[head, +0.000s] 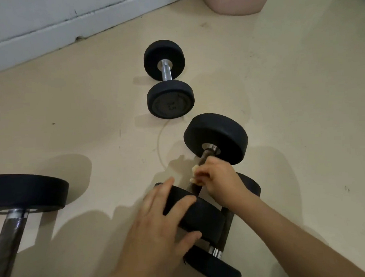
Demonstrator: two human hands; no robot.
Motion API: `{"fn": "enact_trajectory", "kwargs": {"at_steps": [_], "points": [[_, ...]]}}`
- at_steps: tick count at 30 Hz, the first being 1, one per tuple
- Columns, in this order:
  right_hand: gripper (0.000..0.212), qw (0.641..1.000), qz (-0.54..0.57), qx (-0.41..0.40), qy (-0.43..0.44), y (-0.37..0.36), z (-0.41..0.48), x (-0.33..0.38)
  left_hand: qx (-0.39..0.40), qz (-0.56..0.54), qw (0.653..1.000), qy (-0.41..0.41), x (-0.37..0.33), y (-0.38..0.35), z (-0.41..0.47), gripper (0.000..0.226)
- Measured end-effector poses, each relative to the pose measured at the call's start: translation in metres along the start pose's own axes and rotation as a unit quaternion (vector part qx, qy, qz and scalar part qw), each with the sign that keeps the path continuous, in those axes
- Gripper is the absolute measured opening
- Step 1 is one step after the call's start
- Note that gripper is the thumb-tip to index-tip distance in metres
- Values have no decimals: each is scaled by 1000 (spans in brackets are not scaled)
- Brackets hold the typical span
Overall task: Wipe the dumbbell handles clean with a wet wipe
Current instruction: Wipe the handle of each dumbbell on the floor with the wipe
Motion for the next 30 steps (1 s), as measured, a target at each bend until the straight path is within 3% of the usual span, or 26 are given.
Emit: {"fn": "enact_trajectory", "kwargs": {"at_steps": [2,5,10,14,19,23,27,28,30], "points": [[21,1000,-8,2,14,5,5,-4,0,9,1000,3,0,-2,-2,59],[20,996,-13,-85,-27,21,12,-22,20,35,999,-14,-12,-6,-2,50],[16,996,-37,47,69,-2,-24,-8,30,-1,998,-56,-28,-13,-5,42],[15,994,-52,-100,-6,31,-6,-41,18,-36,992,-118,-38,-15,3,39],[21,997,-38,53,45,8,-40,-32,52,-40,991,-119,-39,-32,8,48],[19,995,-46,-73,-46,31,-26,-68,73,-8,983,-170,-57,-43,11,50],[19,994,10,105,28,7,-58,-43,79,19,976,-204,-77,-44,19,54],[18,995,1,100,21,14,-57,-46,82,26,974,-209,-81,-46,20,54],[16,999,-18,12,-39,38,-41,-72,79,41,972,-219,-88,-49,23,54]]}}
Point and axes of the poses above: each hand's wrist, its own z-axis towards the middle knuckle, its own y-axis out of the back of the hand, x = y × z, the point moved 7 cm from there along z, towards the middle knuckle, and after that the axes turned 4 degrees about -y, right-handed, at the moved point
